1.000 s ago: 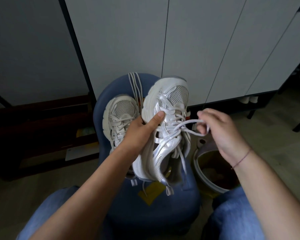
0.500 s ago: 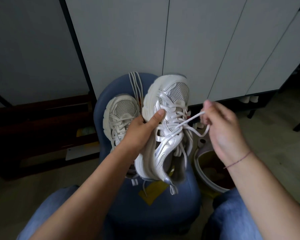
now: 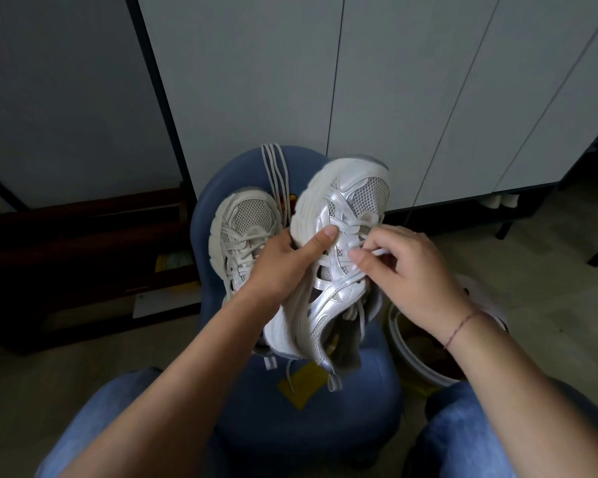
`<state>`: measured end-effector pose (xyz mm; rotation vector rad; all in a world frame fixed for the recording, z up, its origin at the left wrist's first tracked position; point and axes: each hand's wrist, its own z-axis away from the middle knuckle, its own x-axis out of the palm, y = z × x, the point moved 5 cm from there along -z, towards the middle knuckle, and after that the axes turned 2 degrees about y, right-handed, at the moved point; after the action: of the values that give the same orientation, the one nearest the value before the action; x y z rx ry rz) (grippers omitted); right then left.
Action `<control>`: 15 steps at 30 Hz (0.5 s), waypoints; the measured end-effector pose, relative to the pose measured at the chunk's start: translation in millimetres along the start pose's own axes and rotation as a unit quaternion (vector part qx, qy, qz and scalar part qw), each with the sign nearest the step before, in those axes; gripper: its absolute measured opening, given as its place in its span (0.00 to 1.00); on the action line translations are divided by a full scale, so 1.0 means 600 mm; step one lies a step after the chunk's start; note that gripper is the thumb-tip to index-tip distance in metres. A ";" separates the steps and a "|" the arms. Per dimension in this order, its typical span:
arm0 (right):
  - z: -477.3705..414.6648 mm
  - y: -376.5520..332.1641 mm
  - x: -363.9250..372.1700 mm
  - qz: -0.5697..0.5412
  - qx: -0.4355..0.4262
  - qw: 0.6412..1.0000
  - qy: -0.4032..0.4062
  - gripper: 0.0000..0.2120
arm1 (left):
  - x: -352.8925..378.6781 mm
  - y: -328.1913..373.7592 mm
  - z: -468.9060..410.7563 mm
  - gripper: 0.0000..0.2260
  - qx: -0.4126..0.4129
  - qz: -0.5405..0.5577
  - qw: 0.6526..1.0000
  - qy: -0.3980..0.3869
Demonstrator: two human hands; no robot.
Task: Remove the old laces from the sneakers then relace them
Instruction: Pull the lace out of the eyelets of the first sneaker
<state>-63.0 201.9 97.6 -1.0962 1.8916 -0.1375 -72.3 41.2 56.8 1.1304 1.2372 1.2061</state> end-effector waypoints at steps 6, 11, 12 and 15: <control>-0.004 0.046 -0.033 -0.559 0.226 0.785 0.144 0.10 | -0.001 0.002 0.001 0.26 -0.022 0.040 0.999 0.003; 0.001 0.062 -0.037 -0.320 0.219 0.920 0.062 0.11 | 0.001 -0.002 -0.001 0.17 -0.022 0.023 0.999 -0.007; 0.002 0.055 -0.028 -0.243 0.188 0.951 0.014 0.10 | 0.000 -0.003 -0.001 0.15 -0.021 0.019 1.000 -0.009; 0.008 0.032 -0.010 -0.169 0.120 0.976 -0.068 0.05 | -0.003 -0.003 -0.002 0.12 -0.018 0.019 1.000 -0.009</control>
<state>-70.4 219.3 89.6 -1.2177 1.5096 -0.4608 -73.2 39.5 55.1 1.1412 1.1812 1.2384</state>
